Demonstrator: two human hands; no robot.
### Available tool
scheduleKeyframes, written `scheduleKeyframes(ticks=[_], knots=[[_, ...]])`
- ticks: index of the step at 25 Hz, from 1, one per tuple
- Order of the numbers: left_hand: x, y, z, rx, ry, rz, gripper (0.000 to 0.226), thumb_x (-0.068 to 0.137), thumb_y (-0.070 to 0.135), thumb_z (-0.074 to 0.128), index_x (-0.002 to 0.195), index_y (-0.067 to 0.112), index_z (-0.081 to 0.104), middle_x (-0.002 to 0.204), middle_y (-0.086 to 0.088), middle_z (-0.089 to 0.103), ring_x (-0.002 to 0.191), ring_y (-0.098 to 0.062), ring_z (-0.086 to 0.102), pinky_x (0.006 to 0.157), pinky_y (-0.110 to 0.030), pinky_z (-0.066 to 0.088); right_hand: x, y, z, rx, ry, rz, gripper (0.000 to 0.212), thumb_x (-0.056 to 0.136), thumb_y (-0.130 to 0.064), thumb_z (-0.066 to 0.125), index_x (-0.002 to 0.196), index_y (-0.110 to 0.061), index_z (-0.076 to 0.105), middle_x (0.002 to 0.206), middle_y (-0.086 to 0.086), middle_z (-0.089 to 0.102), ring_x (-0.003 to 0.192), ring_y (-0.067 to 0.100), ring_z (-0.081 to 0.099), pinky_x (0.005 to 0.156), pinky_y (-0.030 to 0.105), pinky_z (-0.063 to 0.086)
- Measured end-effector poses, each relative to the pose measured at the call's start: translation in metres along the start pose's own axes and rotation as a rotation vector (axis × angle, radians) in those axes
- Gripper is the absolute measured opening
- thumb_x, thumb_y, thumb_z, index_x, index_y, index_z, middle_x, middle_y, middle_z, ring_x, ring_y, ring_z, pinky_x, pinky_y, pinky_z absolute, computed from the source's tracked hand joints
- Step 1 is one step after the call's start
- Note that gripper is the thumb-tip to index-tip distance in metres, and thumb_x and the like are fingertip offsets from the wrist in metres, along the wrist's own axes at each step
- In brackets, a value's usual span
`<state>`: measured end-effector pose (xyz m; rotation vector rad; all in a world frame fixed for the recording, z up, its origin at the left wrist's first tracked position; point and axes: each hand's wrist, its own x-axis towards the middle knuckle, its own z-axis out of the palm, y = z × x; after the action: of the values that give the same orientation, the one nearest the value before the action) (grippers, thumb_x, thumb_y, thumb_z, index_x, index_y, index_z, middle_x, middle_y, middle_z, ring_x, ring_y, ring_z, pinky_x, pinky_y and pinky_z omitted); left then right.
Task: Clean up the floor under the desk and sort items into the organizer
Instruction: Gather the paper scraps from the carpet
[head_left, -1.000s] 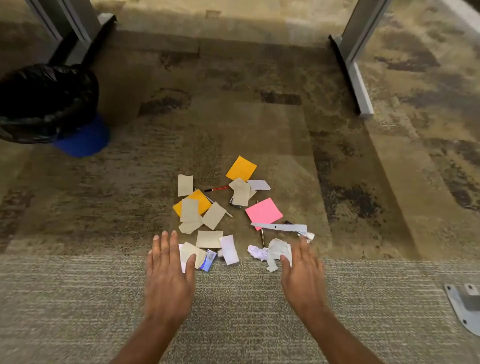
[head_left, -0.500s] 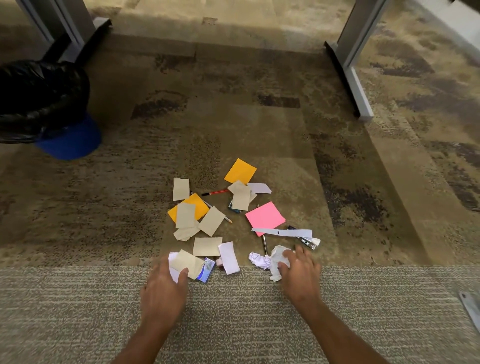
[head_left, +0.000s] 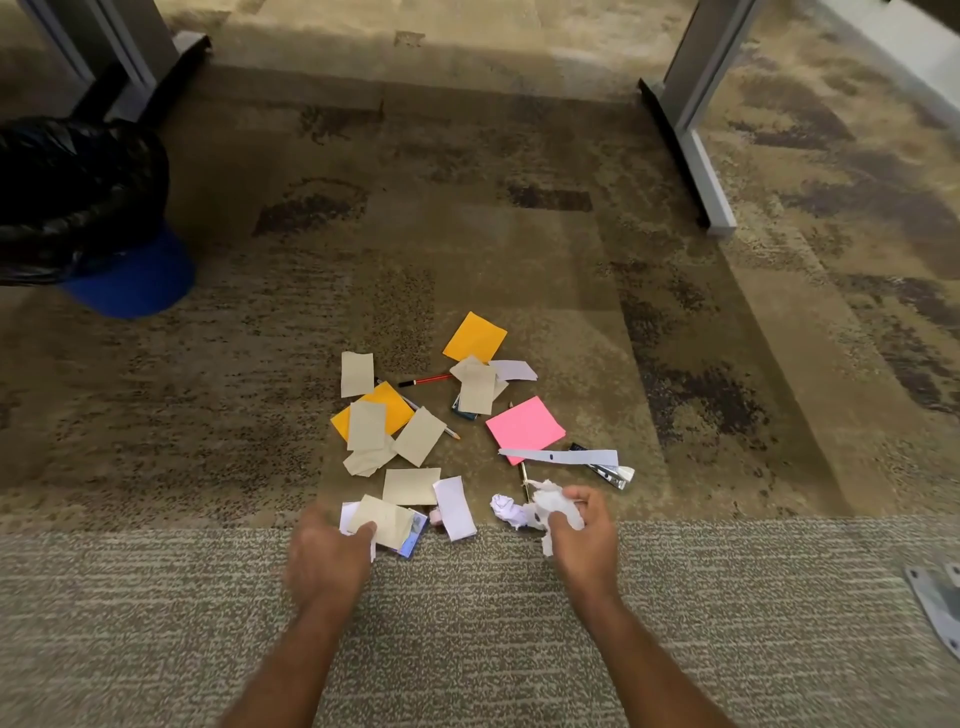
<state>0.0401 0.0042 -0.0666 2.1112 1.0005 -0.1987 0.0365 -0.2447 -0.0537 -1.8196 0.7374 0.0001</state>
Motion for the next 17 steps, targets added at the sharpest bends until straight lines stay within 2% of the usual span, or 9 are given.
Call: scheduleKeyframes(ticks=[3, 5, 8, 10, 12, 14, 17], knots=[[-0.002, 0.002, 0.003, -0.005, 0.003, -0.013, 0.040, 0.077, 0.019, 0.080, 0.114, 0.017, 0.064, 0.109, -0.011, 0.071, 0.098, -0.032, 0.066, 0.085, -0.044, 0.052, 0.004, -0.003, 0.015, -0.169, -0.173, -0.058, 0.026, 0.083, -0.005, 0.060, 0.098, -0.026, 0.061, 0.092, 0.003, 0.071, 0.067, 0.017, 0.063, 0.057, 0.037, 0.053], [-0.001, 0.004, 0.004, -0.014, 0.010, -0.031, 0.038, 0.080, 0.015, 0.076, 0.116, 0.015, 0.066, 0.109, -0.013, 0.072, 0.096, -0.032, 0.067, 0.083, -0.040, 0.053, 0.006, -0.007, 0.025, -0.423, -0.246, -0.102, 0.025, 0.086, -0.016, 0.059, 0.110, -0.025, 0.061, 0.101, 0.005, 0.071, 0.079, 0.020, 0.065, 0.065, 0.034, 0.051], [0.001, 0.005, -0.001, -0.083, 0.018, -0.041, 0.027, 0.083, 0.015, 0.071, 0.110, 0.015, 0.069, 0.106, -0.012, 0.074, 0.089, -0.031, 0.069, 0.081, -0.042, 0.057, 0.002, -0.012, 0.039, -0.688, -0.258, -0.166, 0.045, 0.091, -0.039, 0.059, 0.132, -0.022, 0.052, 0.124, 0.006, 0.061, 0.108, 0.025, 0.060, 0.084, 0.035, 0.047], [0.001, 0.003, -0.002, -0.062, 0.020, -0.023, 0.028, 0.082, 0.025, 0.072, 0.109, 0.016, 0.069, 0.106, -0.009, 0.074, 0.093, -0.030, 0.068, 0.083, -0.042, 0.056, -0.004, -0.011, 0.048, -0.870, -0.296, -0.236, 0.057, 0.091, -0.043, 0.060, 0.141, -0.024, 0.044, 0.132, 0.006, 0.051, 0.118, 0.026, 0.055, 0.093, 0.038, 0.048], [0.001, -0.002, -0.002, 0.016, 0.019, 0.025, 0.038, 0.075, 0.036, 0.077, 0.108, 0.019, 0.068, 0.109, -0.006, 0.072, 0.099, -0.028, 0.065, 0.086, -0.043, 0.054, -0.007, -0.010, 0.054, -0.953, -0.293, -0.288, 0.053, 0.092, -0.038, 0.061, 0.140, -0.024, 0.044, 0.134, 0.005, 0.051, 0.118, 0.024, 0.054, 0.094, 0.038, 0.050], [-0.001, -0.005, -0.001, 0.081, 0.011, 0.029, 0.055, 0.071, 0.038, 0.082, 0.116, 0.015, 0.063, 0.115, -0.008, 0.066, 0.110, -0.031, 0.061, 0.090, -0.043, 0.052, -0.006, -0.009, 0.057, -0.940, -0.274, -0.302, 0.041, 0.093, -0.032, 0.062, 0.132, -0.022, 0.053, 0.128, 0.003, 0.058, 0.113, 0.022, 0.058, 0.090, 0.038, 0.052], [0.001, -0.006, -0.001, 0.076, -0.023, 0.002, 0.057, 0.072, 0.029, 0.083, 0.119, 0.012, 0.057, 0.114, -0.012, 0.067, 0.107, -0.033, 0.062, 0.084, -0.039, 0.050, -0.008, -0.014, 0.057, -0.771, -0.179, -0.207, 0.021, 0.091, -0.026, 0.065, 0.110, -0.018, 0.065, 0.108, 0.004, 0.069, 0.089, 0.020, 0.063, 0.074, 0.032, 0.051]])
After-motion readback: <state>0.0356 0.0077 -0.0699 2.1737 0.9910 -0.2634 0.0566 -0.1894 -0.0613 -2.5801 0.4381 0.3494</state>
